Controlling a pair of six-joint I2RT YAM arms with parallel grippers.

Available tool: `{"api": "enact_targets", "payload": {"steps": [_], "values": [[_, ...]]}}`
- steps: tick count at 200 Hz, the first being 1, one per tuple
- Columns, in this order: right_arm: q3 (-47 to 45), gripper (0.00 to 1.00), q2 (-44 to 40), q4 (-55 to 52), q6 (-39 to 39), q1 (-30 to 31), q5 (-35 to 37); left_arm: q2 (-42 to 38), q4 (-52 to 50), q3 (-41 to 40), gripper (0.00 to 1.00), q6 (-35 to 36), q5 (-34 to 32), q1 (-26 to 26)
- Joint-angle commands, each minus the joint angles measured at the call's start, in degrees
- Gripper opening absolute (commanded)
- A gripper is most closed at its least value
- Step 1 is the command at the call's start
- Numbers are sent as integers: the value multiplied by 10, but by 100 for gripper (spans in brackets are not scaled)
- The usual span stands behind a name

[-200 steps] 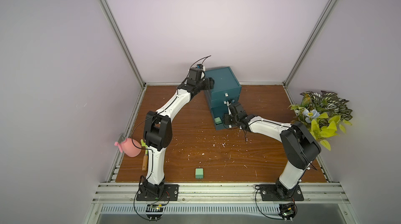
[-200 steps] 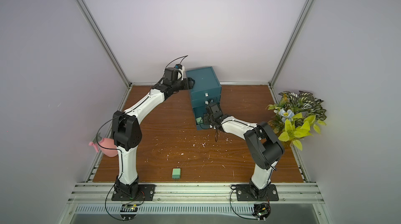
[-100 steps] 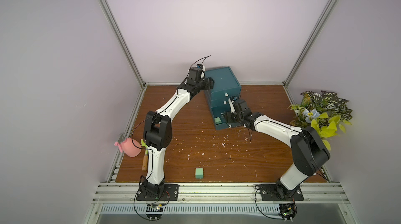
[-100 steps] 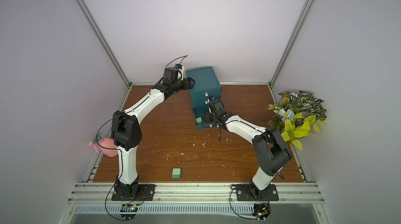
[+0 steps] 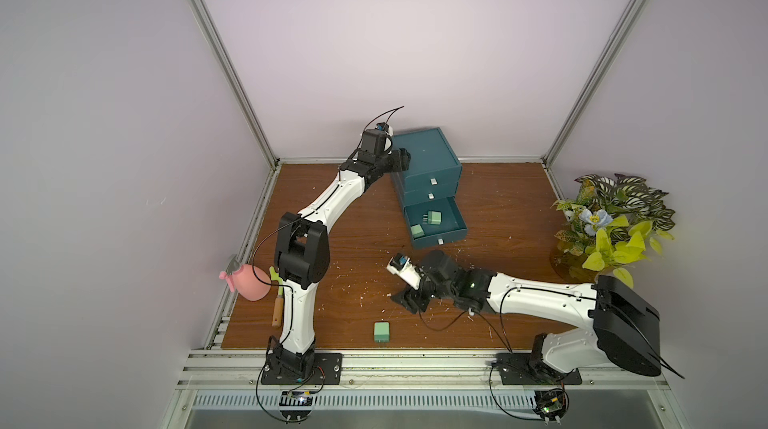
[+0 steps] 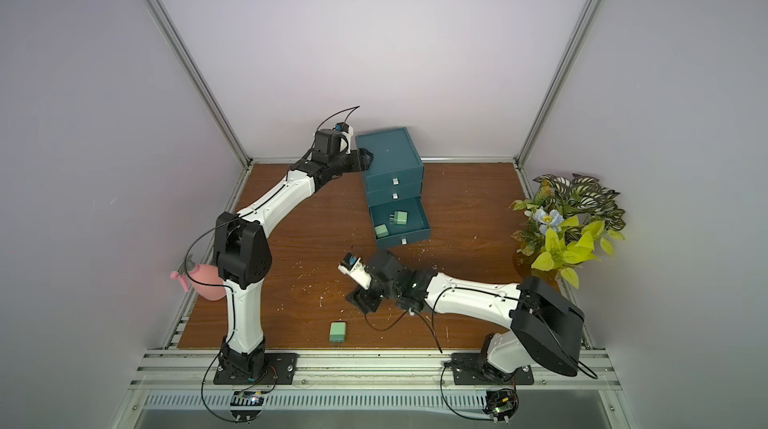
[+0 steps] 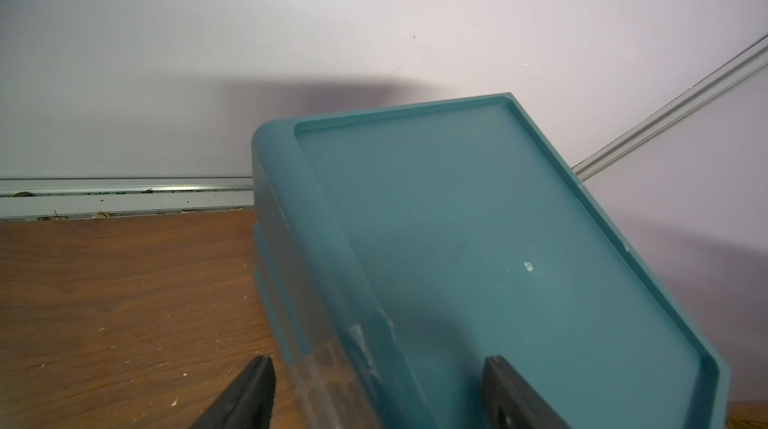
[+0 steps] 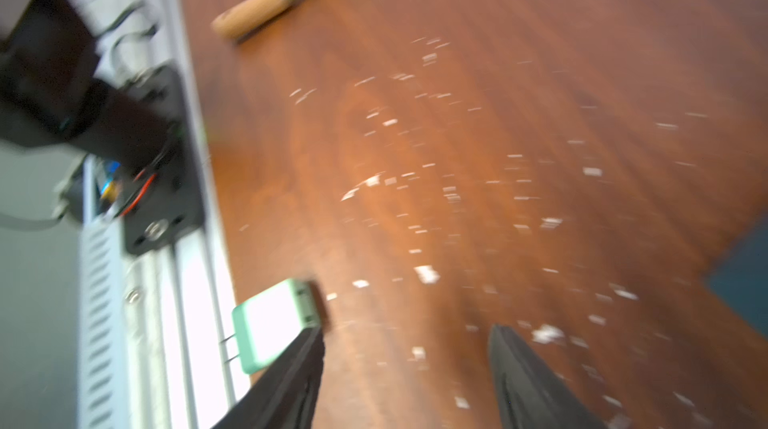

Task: Place the plugs into the drawer by color
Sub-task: Pick up the plug from the center of the board.

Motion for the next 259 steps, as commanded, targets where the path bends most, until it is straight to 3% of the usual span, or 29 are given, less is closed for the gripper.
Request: {"api": "enact_targets", "payload": {"steps": [1, 63, 259], "values": [[19, 71, 21, 20, -47, 35, -12, 9, -53, -14, 74, 13, -6, 0], [56, 72, 84, -20, -88, 86, 12, 9, -56, -15, 74, 14, -5, -4], [108, 86, 153, -65, -105, 89, -46, 5, -61, -15, 74, 19, -15, -8]]}}
